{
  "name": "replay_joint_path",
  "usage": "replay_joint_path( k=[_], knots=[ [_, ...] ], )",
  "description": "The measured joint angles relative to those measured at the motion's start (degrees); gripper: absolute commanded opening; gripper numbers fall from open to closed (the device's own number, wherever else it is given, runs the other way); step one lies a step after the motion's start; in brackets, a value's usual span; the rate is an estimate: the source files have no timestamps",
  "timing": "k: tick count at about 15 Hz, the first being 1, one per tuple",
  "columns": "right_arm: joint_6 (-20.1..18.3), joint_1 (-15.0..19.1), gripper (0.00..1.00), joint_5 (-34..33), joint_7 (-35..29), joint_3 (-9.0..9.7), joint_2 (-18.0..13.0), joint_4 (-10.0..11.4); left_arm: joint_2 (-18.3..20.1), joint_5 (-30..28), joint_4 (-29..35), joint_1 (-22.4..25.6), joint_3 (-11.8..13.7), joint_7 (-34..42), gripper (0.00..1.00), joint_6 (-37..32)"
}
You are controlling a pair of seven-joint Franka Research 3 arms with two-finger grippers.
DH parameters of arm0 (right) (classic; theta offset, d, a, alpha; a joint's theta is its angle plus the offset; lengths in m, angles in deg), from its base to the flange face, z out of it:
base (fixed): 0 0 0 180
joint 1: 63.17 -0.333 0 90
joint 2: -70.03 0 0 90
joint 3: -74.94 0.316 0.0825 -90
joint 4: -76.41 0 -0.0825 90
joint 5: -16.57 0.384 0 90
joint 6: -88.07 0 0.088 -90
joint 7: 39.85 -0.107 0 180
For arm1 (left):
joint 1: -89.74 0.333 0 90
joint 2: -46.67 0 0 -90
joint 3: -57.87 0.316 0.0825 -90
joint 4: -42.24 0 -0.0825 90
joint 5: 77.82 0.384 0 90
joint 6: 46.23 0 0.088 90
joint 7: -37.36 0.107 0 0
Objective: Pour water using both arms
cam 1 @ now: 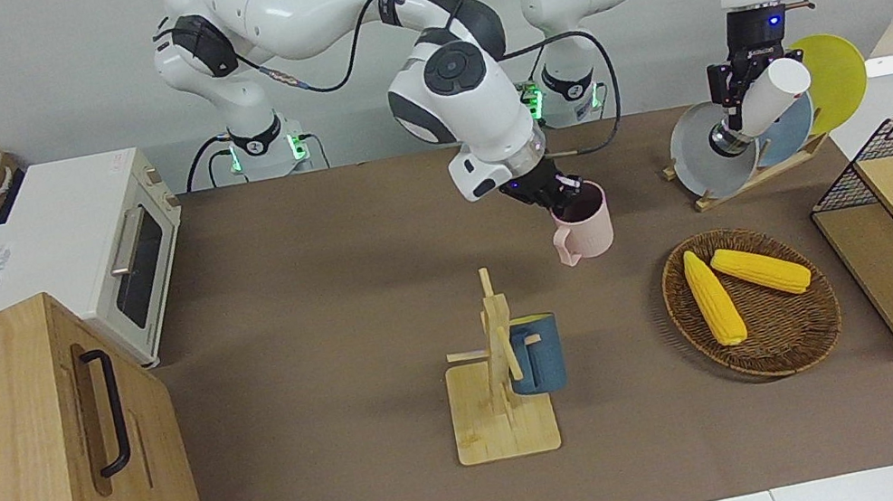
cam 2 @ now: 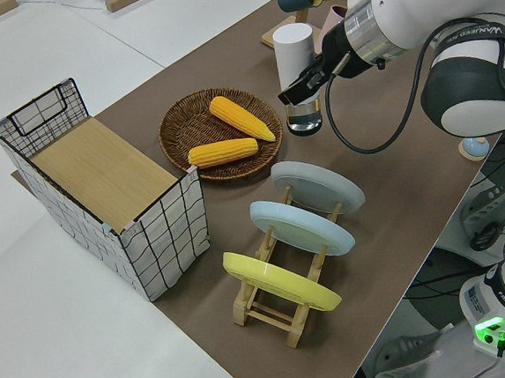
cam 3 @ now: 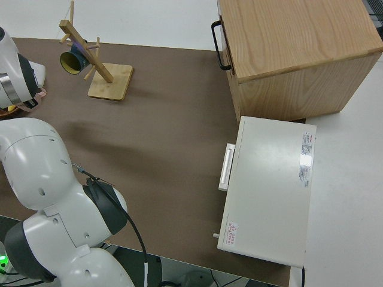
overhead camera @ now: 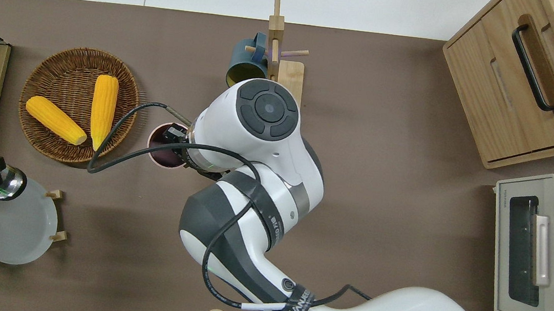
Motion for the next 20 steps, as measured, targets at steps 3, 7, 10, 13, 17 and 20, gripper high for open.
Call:
replay_joint_path(
  k=[3, 7, 10, 13, 17, 20],
  knots=[
    [1.7, -0.9, 0.000, -0.2, -1.4, -0.01, 2.2, -0.9, 0.1, 0.0, 0.6, -0.3, -0.1, -0.1, 0.00, 0.0],
    [4.6, -2.0, 0.000, -3.7, -3.0, -0.01, 5.2, -2.0, 0.1, -0.1, 1.1, -1.1, -0.1, -0.4, 0.00, 0.1],
    [6.5, -2.7, 0.000, -4.9, -3.6, -0.12, 7.2, -2.2, 0.1, -0.1, 1.2, -1.2, -0.2, -0.5, 0.00, 0.1],
    [8.2, -3.2, 0.000, -7.2, -4.6, -0.13, 9.0, -2.4, 0.1, -0.3, 1.2, -1.5, -0.1, -0.5, 0.00, 0.1],
    [10.6, -4.2, 0.000, -9.0, -5.8, -0.13, 11.1, -2.5, 0.1, -0.6, 1.2, -2.2, -0.1, -0.6, 0.00, 0.1],
    [11.1, -4.6, 0.000, -9.3, -5.9, -0.19, 12.0, -2.6, 0.1, -0.8, 1.3, -2.7, -0.2, -0.7, 0.00, 0.1]
  ],
)
